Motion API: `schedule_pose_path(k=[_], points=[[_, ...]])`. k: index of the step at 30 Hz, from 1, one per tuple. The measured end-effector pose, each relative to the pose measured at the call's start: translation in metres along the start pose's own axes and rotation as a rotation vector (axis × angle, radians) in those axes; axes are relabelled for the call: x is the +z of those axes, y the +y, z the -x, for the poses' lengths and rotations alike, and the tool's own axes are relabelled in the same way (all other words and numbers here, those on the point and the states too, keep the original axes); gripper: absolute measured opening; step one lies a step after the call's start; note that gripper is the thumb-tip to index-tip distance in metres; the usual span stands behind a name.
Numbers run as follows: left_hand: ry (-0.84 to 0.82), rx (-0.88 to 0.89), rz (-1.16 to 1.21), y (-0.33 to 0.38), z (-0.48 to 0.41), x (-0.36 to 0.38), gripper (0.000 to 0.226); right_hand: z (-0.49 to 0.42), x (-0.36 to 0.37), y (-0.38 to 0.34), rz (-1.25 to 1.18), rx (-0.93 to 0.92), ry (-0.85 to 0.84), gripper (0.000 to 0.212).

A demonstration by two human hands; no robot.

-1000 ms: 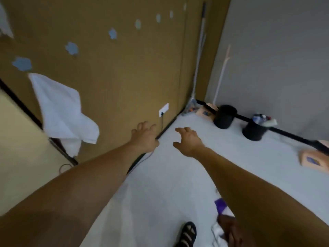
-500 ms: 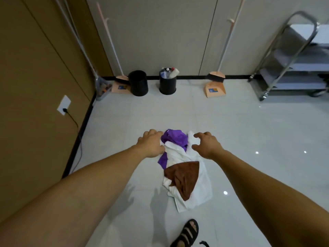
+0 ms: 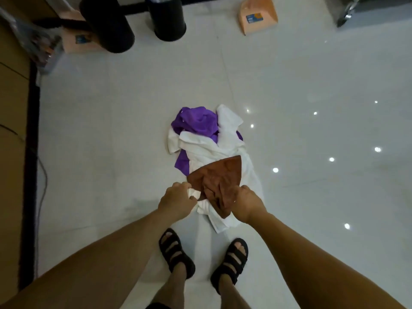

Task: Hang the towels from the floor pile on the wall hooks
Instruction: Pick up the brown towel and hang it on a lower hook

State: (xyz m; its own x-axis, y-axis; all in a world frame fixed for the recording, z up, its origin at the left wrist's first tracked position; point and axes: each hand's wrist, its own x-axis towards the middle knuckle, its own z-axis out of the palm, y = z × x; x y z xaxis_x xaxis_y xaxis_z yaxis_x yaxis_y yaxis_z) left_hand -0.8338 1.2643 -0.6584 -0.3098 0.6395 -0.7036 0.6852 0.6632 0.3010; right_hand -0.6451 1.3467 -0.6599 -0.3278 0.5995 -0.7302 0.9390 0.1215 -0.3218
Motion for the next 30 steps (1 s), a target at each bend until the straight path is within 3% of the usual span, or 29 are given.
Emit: schedule_pose_path(k=[3, 8, 16, 19, 22, 26, 30], points=[[-0.034, -0.013, 0.024, -0.035, -0.077, 0.058, 0.052, -0.080, 0.073, 0.017, 0.021, 0.033, -0.062, 0.037], [-0.028, -0.057, 0.024, -0.103, -0.169, 0.147, 0.050, -0.194, 0.180, 0.039, 0.066, 0.083, -0.057, 0.049], [-0.035, -0.097, 0.155, -0.171, -0.216, 0.224, 0.045, -0.279, 0.281, 0.041, 0.242, 0.100, 0.143, 0.046], [-0.028, -0.097, 0.200, -0.174, -0.214, 0.219, 0.044, -0.285, 0.272, 0.042, 0.116, 0.143, 0.155, 0.032], [-0.038, -0.103, 0.220, -0.162, -0.197, 0.195, 0.045, -0.263, 0.240, 0.035, -0.136, 0.110, 0.142, 0.033], [-0.043, -0.064, 0.270, -0.128, -0.157, 0.135, 0.048, -0.200, 0.179, -0.001, -0.490, 0.072, 0.246, 0.016], [-0.091, 0.127, 0.478, -0.079, -0.109, 0.041, 0.062, -0.124, 0.089, -0.057, -0.800, -0.016, 0.243, 0.015]])
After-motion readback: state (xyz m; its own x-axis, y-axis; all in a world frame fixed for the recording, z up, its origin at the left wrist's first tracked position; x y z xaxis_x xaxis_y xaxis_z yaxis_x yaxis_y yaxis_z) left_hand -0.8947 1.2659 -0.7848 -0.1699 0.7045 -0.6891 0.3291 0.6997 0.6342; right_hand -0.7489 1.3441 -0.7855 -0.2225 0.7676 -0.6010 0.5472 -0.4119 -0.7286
